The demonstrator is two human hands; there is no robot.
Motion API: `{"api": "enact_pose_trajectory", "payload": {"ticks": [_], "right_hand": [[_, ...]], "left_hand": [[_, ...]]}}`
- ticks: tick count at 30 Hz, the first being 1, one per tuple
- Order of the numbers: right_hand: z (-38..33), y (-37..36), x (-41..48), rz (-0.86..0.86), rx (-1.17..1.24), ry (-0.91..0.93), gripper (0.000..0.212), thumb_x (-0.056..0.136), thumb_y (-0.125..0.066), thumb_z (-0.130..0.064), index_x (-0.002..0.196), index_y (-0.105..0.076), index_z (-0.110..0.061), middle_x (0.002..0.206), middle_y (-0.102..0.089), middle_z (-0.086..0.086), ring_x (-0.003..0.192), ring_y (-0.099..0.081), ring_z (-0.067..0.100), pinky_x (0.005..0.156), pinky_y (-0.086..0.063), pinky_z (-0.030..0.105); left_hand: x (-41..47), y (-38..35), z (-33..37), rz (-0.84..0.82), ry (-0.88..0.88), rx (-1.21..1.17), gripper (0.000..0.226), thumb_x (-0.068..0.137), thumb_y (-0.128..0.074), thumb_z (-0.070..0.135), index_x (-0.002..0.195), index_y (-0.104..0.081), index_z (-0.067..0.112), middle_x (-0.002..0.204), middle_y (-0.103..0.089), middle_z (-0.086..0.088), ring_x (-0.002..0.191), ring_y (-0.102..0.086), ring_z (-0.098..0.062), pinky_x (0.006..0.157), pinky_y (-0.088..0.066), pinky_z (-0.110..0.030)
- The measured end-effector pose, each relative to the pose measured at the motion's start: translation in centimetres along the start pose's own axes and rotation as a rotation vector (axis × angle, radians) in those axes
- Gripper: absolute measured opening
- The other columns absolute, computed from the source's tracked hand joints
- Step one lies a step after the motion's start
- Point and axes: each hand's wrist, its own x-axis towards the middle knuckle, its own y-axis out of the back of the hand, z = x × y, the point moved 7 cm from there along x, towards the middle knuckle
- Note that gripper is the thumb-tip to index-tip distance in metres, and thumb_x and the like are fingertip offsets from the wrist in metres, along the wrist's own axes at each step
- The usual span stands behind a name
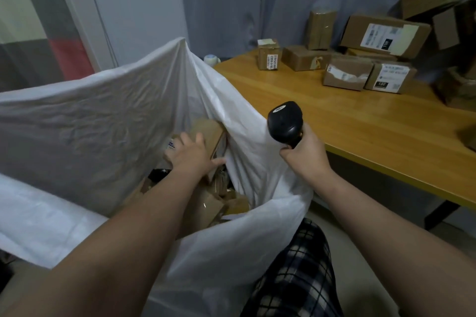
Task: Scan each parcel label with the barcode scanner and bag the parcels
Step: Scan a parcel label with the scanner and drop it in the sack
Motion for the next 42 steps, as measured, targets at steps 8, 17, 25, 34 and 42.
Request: {"api": "enact_pose_trajectory", "payload": {"ticks": [8,17,25,34,42], "right_hand": [[1.0,2.9,-0.5,0.074,0.019,-0.028,0.039,0.082,-0.066,-0.007,0.120,-0.055,-0.012,0.098,-0.060,0.002,0.088,-0.053,0.017,0.072,-0.039,0.027],[7.0,18.0,-4.3,0.310,0.017,-0.163,0.023,0.081,-0.067,-0.005,0.089,-0.047,-0.015,0.071,-0.048,-0.007,0.065,-0.045,0.005,0.056,-0.033,0.022],[15.3,30.3,-10.4,0.585,0.092,-0.322,0.033,0.082,-0.070,-0.006,0.069,-0.045,-0.024,0.062,-0.049,-0.005,0.066,-0.054,0.016,0.068,-0.042,0.028],[22.1,35.1,-10.6,0.720,0.549,-0.571,0.010,0.086,-0.070,-0.020,0.086,-0.061,-0.017,0.062,-0.053,0.003,0.051,-0.051,0.018,0.067,-0.049,0.038],[23.7,35.2,-10.1,0.724,0.612,-0.618,0.012,0.087,-0.067,-0.020,0.079,-0.063,-0.013,0.054,-0.053,0.003,0.044,-0.050,0.015,0.064,-0.048,0.034]], "left_hand": [[-4.6,7.3,7.0,0.372,-0.323,-0.128,0.066,0.089,-0.050,0.057,0.141,-0.036,0.018,0.143,-0.037,-0.011,0.131,-0.033,-0.031,0.103,-0.031,-0.043],[-12.4,10.1,23.5,0.432,-0.741,-0.205,0.062,0.090,-0.052,0.053,0.142,-0.037,0.021,0.140,-0.040,-0.008,0.128,-0.037,-0.027,0.102,-0.034,-0.041],[-17.8,7.0,38.3,0.314,-1.021,-0.247,0.060,0.091,-0.052,0.052,0.141,-0.037,0.022,0.139,-0.040,-0.007,0.128,-0.036,-0.027,0.103,-0.033,-0.040],[-17.6,3.8,51.0,0.064,-1.012,-0.502,0.082,0.085,-0.061,0.056,0.148,-0.023,0.020,0.148,-0.027,-0.013,0.135,-0.032,-0.032,0.110,-0.033,-0.042],[-16.3,6.0,60.0,0.156,-0.984,-0.288,0.073,0.088,-0.047,0.064,0.147,-0.028,0.025,0.155,-0.019,-0.020,0.142,-0.019,-0.037,0.114,-0.021,-0.045]]}}
